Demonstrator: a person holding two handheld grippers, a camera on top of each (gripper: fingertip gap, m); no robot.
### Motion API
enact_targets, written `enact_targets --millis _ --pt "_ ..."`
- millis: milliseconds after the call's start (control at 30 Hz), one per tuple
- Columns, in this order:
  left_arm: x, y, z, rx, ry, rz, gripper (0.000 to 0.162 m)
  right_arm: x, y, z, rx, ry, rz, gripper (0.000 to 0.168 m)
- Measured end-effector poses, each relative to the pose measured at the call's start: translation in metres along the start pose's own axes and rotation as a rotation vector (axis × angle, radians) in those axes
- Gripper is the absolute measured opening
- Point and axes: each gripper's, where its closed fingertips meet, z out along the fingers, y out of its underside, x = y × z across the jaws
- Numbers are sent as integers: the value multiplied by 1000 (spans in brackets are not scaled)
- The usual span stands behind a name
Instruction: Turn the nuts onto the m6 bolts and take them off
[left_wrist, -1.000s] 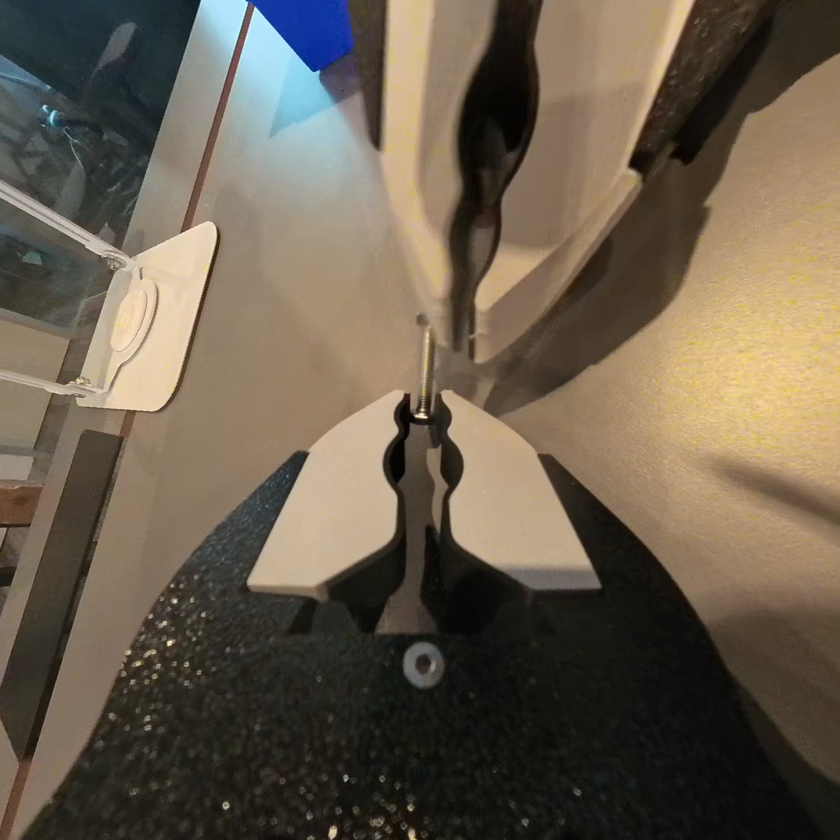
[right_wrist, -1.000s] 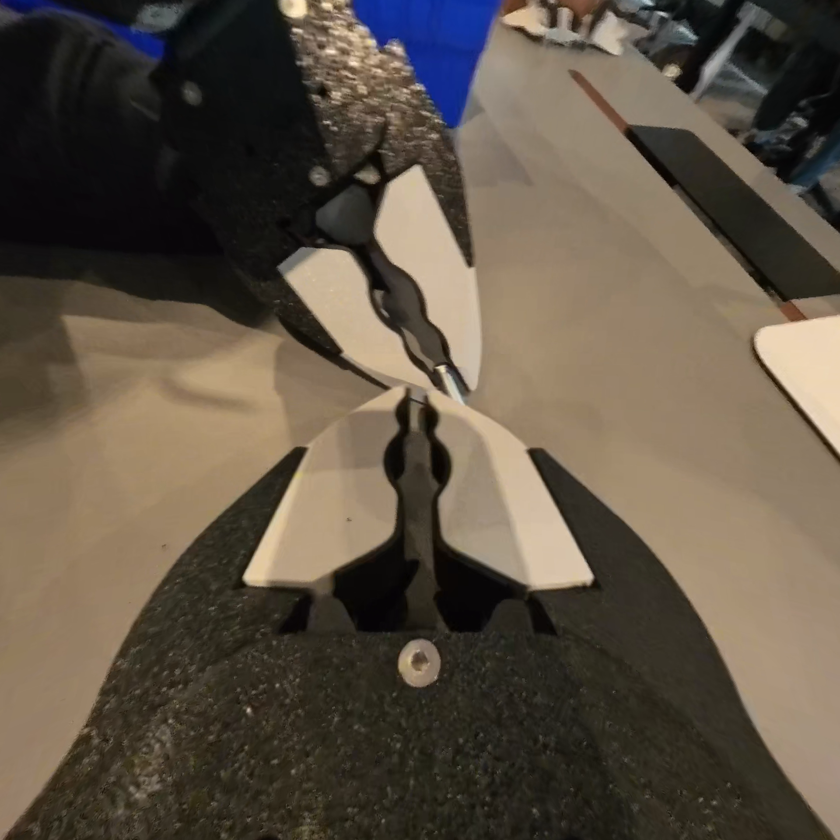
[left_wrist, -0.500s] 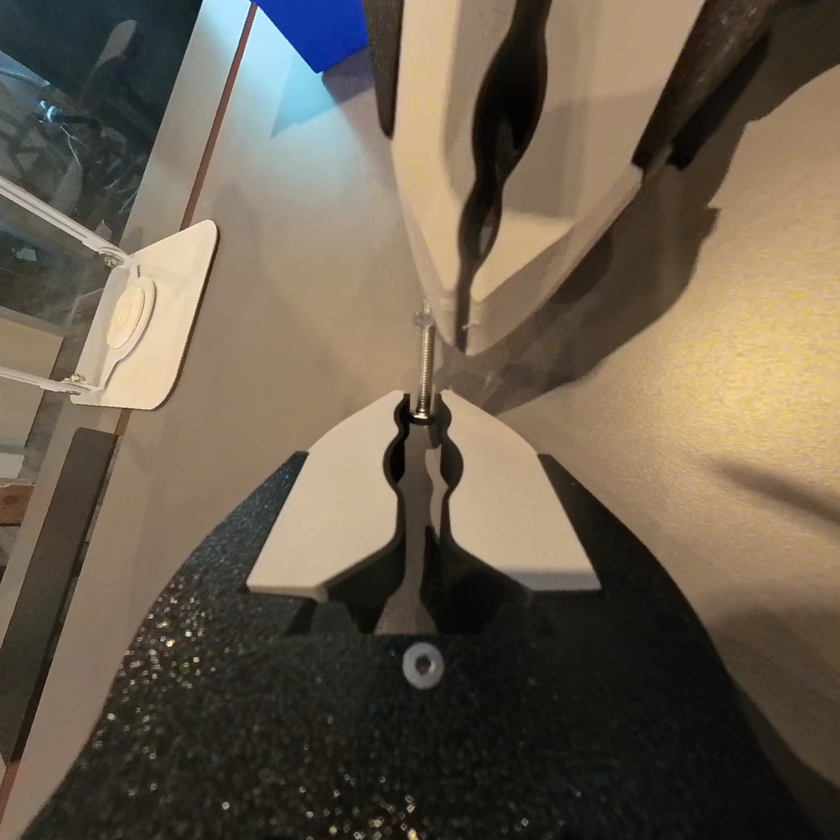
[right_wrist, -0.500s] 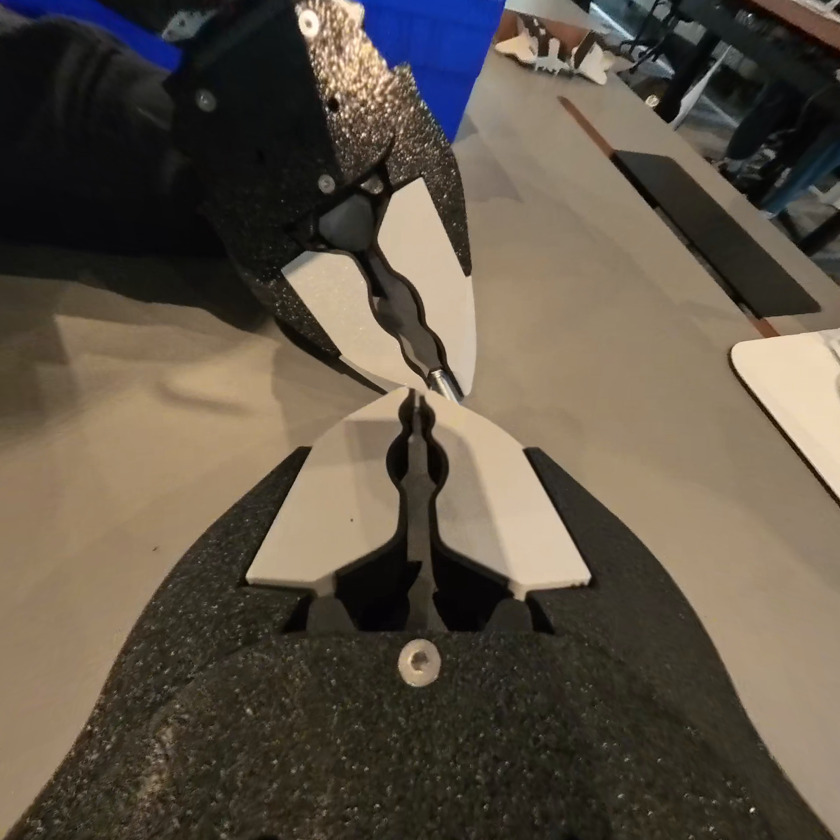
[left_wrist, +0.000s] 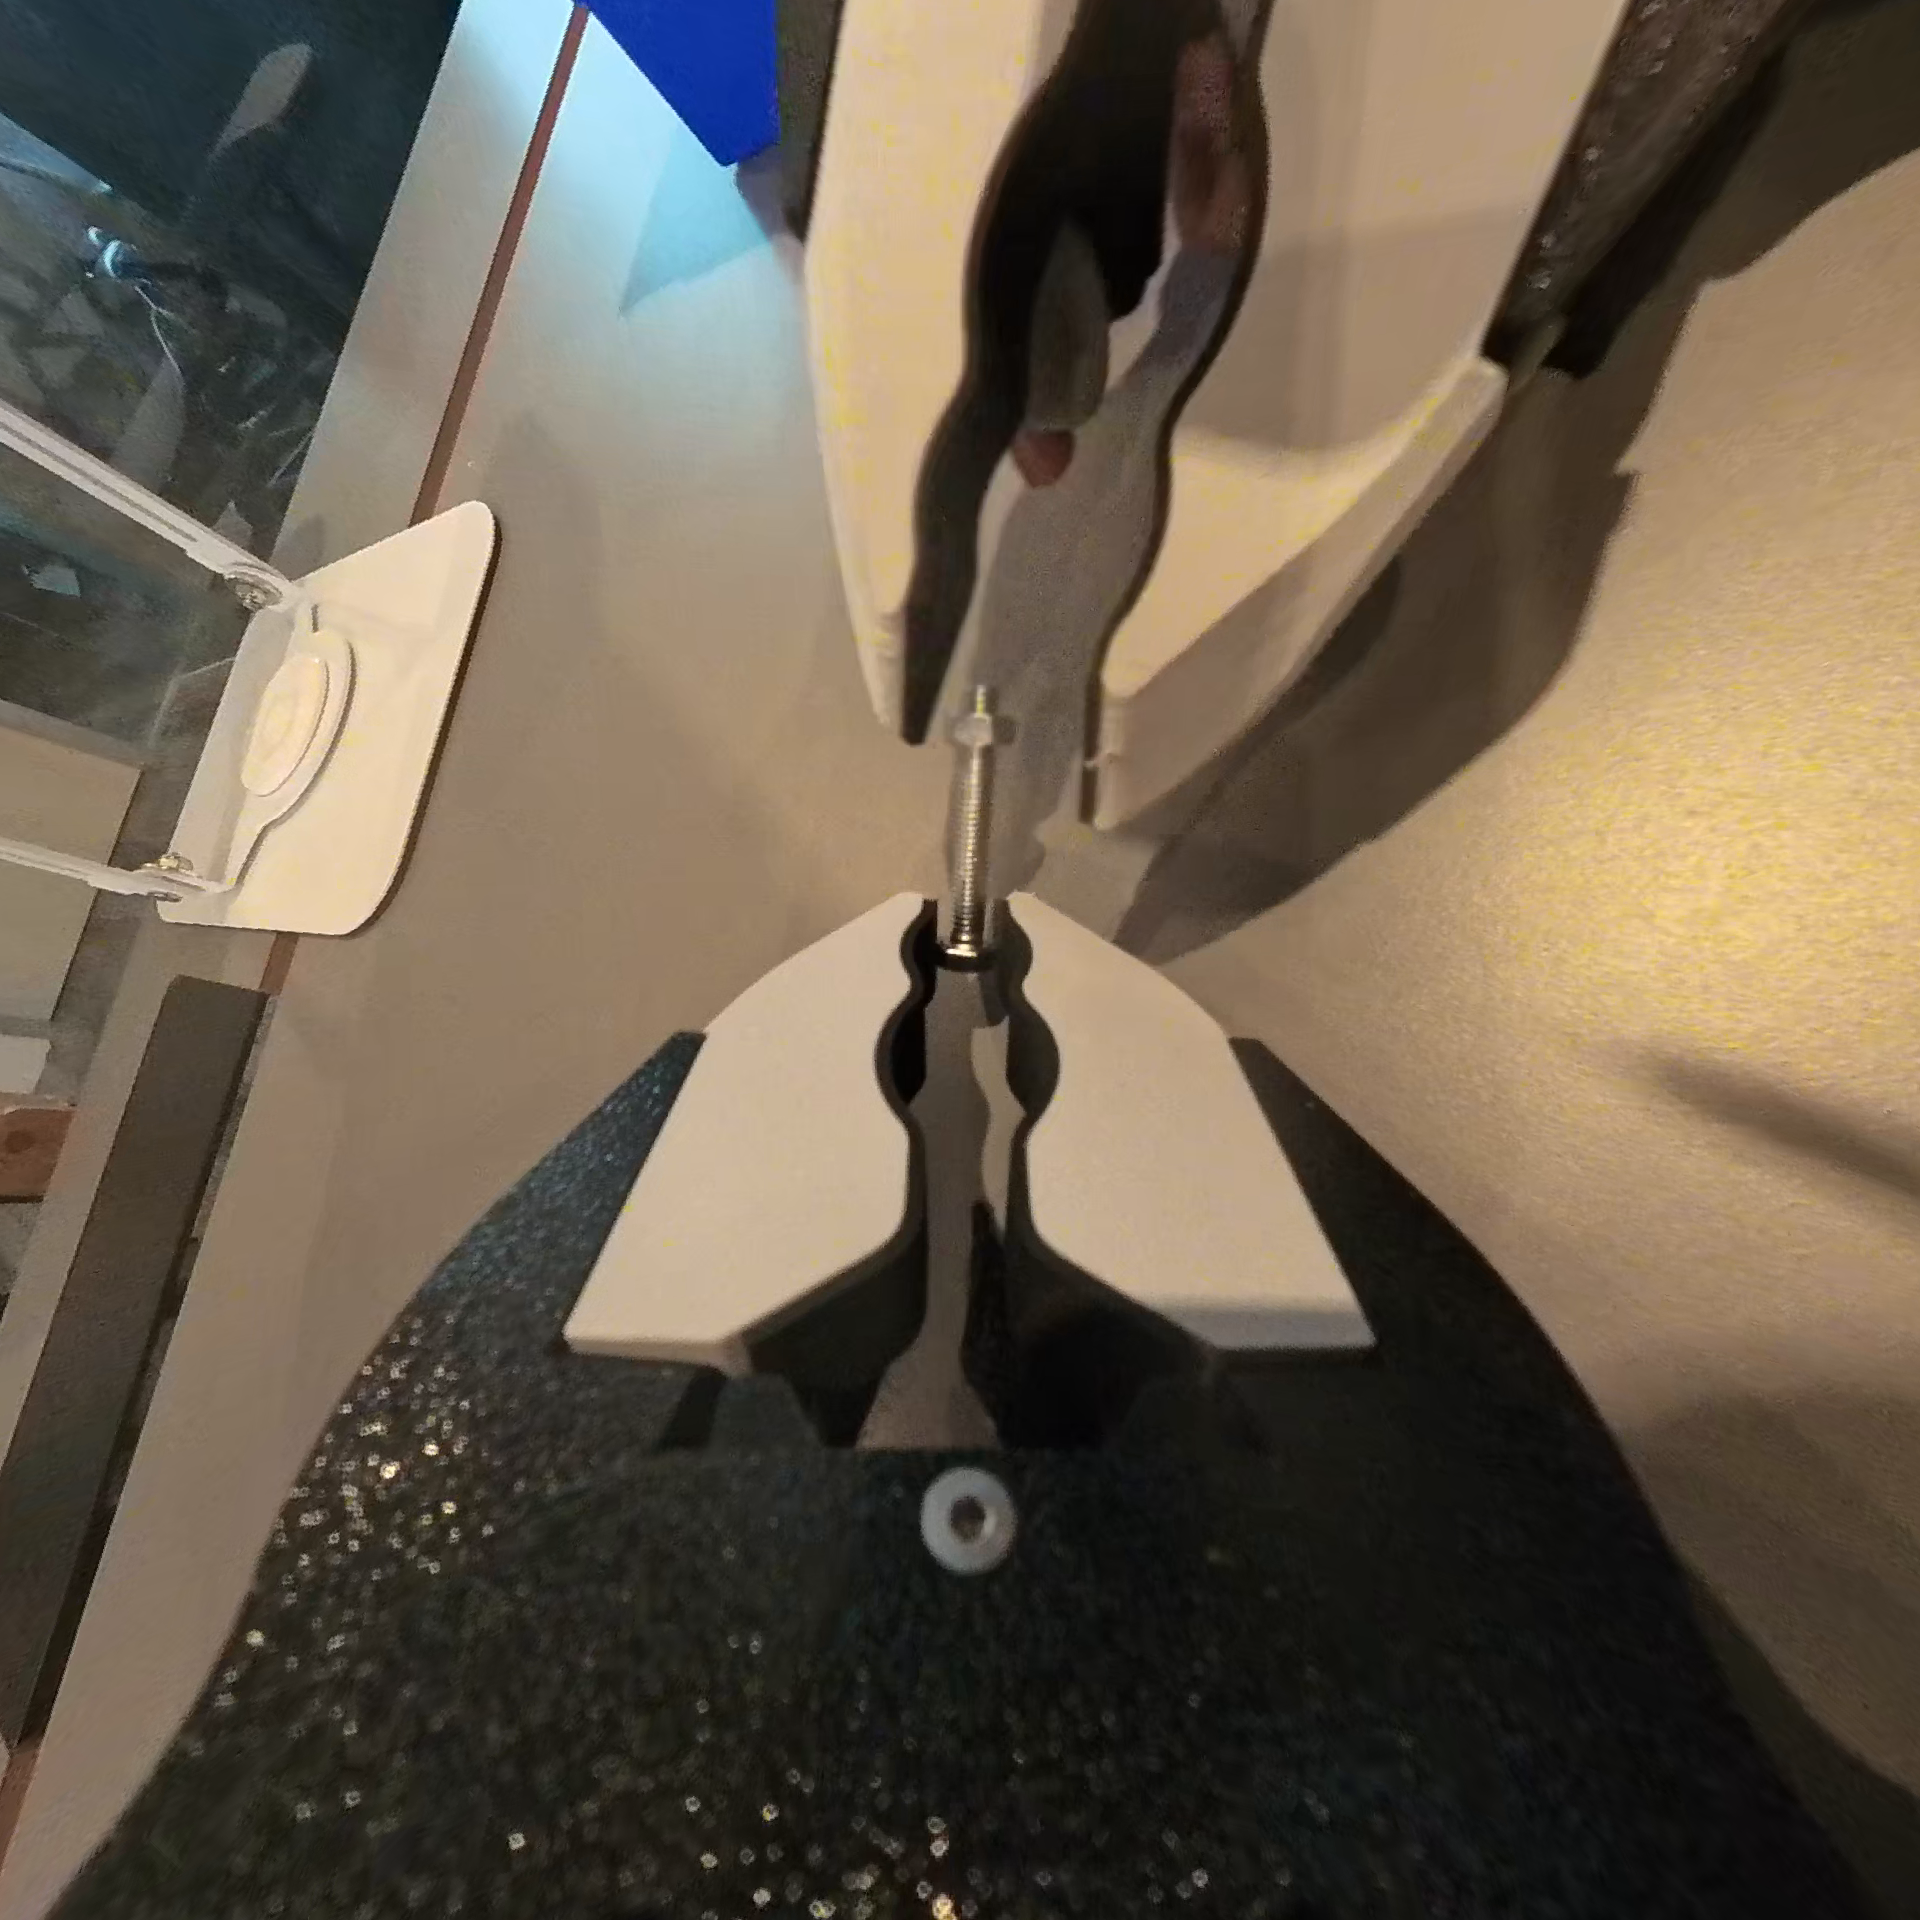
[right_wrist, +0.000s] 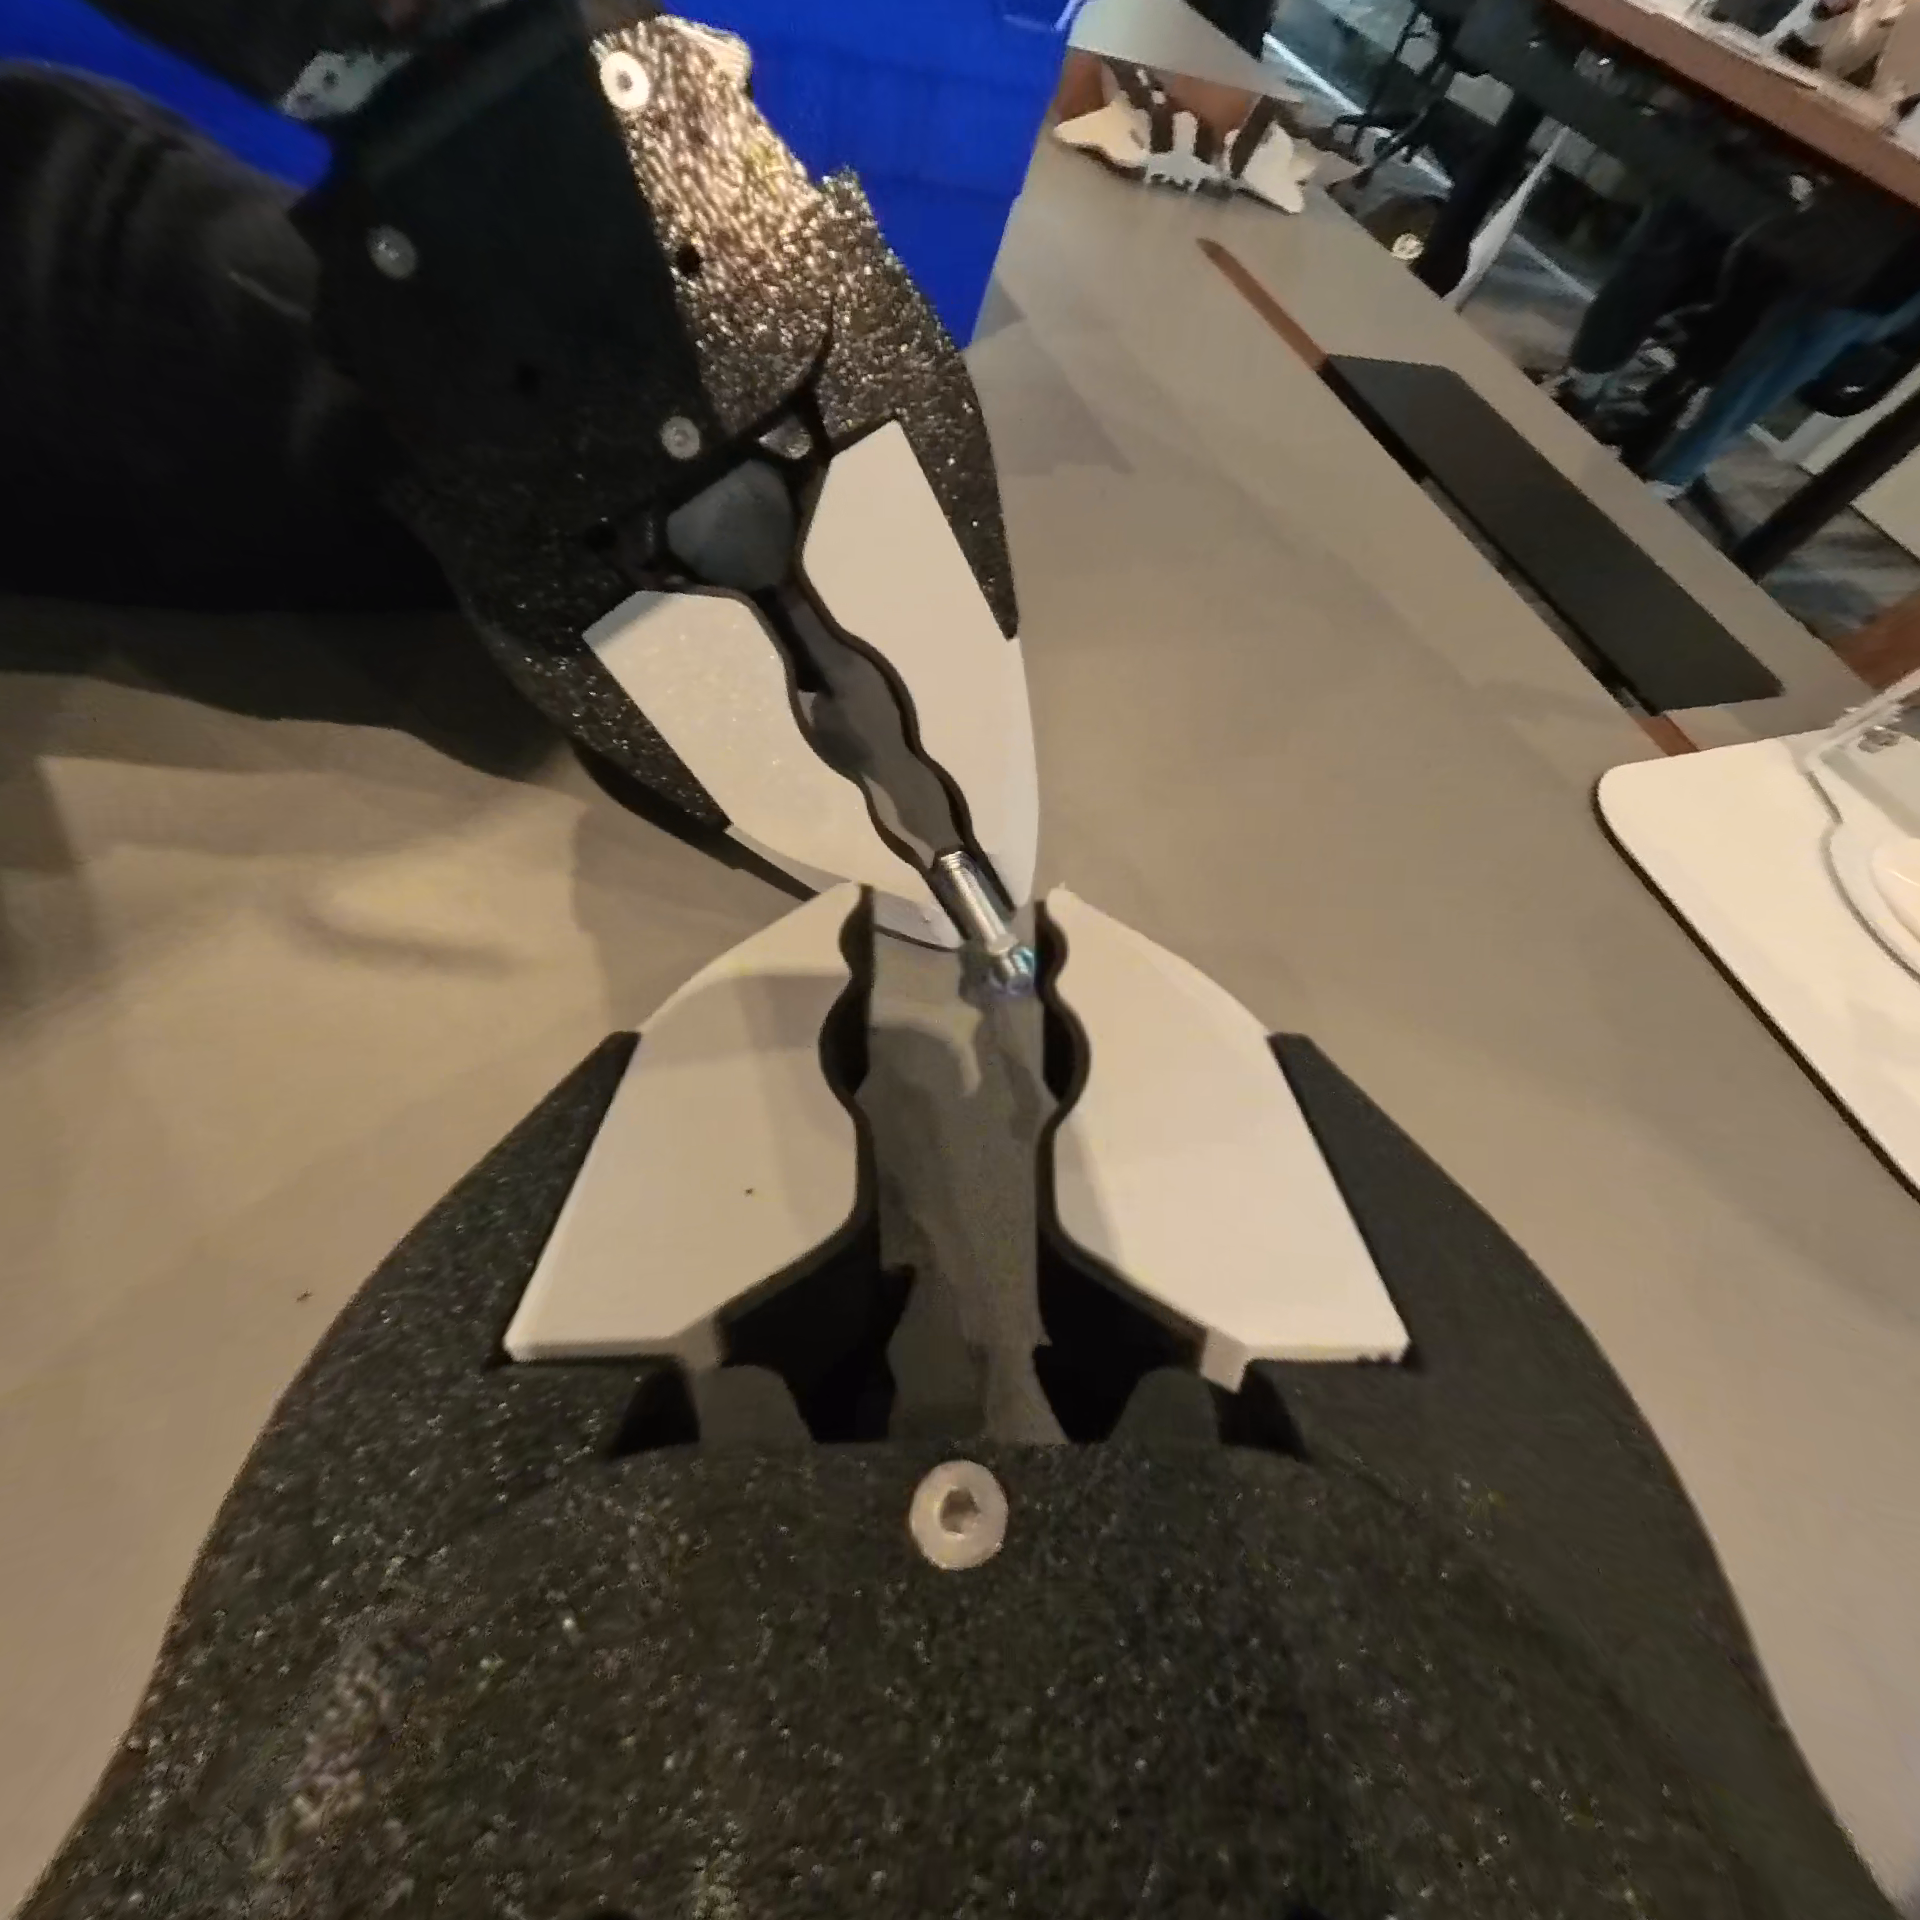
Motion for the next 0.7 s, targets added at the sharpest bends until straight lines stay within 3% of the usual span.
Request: enact_targets --millis 133,167,200,267,433,500,533,567,600,700 --pt "0 0 0 -1 0 1 10 -2 5 4 -45 1 -31 38" --pt "0 0 0 -1 -1 3 10 -6 5 4 -45 -21 -45 28" --pt "0 0 0 -3 -1 4 10 -12 4 3 -32 -61 -58 5" --pt "0 0 0 -2 -1 3 10 -12 0 0 -3 -64 -50 1" --pt "0 0 0 -3 0 4 10 -2 1 2 -12 -1 -20 36" --pt "0 0 0 -4 0 6 10 -3 3 4 -35 0 -39 39" --pt "0 0 0 -4 0 7 10 -6 4 4 -42 -19 -52 32" --pt "0 0 0 -5 -1 10 10 -12 5 4 -42 -58 -62 11" --pt "0 0 0 -6 -1 13 10 -16 4 3 -33 -82 -64 1" --pt "1 1 0 -9 -1 19 10 -9 -1 0 5 -48 -40 10"
